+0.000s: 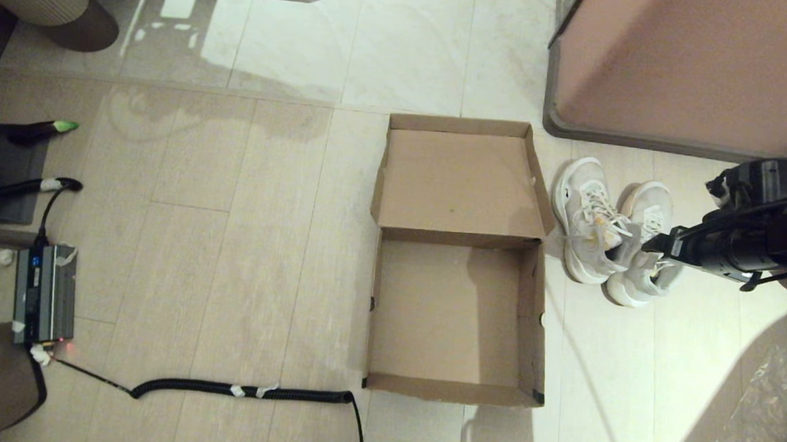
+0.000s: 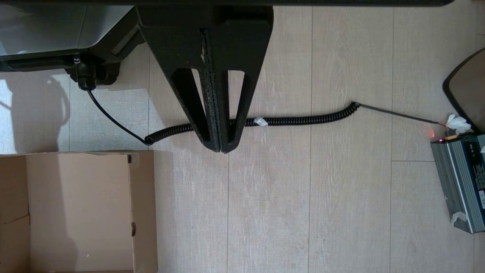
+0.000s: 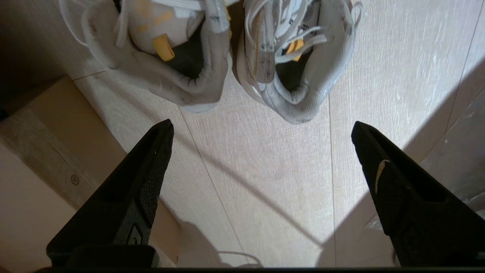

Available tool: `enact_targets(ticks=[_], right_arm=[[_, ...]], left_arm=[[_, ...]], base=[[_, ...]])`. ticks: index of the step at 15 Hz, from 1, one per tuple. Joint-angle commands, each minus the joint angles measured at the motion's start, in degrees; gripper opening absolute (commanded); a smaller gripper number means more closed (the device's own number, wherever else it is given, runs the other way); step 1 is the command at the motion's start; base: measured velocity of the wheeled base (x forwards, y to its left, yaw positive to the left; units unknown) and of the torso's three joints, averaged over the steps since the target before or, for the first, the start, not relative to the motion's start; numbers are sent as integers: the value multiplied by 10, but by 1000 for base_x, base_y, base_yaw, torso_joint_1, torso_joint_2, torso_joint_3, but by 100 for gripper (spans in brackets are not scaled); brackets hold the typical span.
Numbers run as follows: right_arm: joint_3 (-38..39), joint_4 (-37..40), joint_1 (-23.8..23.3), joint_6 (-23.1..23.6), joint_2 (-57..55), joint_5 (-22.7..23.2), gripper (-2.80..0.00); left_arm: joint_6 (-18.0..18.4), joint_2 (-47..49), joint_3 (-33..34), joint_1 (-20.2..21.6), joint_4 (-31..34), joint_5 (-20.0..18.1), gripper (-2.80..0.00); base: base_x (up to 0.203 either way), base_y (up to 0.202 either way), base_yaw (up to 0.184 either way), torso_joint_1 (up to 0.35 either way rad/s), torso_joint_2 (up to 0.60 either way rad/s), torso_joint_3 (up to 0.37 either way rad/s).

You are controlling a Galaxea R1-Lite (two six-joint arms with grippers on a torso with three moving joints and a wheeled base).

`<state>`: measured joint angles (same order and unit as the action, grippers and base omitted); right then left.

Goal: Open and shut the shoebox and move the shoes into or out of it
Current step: Put the shoes into the shoe box

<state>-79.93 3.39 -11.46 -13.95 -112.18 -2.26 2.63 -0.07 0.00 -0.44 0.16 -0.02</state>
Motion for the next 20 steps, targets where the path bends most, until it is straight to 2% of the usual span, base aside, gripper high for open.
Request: enact_targets(ticks=[1, 5, 12, 15, 20], right_arm=[[19, -1, 0, -13, 5, 0, 0], [23, -52, 1, -23, -16, -8, 0], [16, -61, 9, -23, -48, -17, 0], [12, -113, 9, -23, -87, -15, 0], [-64, -136, 9, -3, -152, -16, 0]], left_arm=[[0, 1, 0, 0, 0, 0, -280], [0, 1, 0, 0, 0, 0, -280], [0, 1, 0, 0, 0, 0, -280], [0, 1, 0, 0, 0, 0, -280], [0, 1, 0, 0, 0, 0, -280]], base=[[0, 0, 0, 0, 0, 0], [0, 0, 0, 0, 0, 0], [0, 0, 0, 0, 0, 0], [0, 0, 0, 0, 0, 0], [0, 0, 0, 0, 0, 0]])
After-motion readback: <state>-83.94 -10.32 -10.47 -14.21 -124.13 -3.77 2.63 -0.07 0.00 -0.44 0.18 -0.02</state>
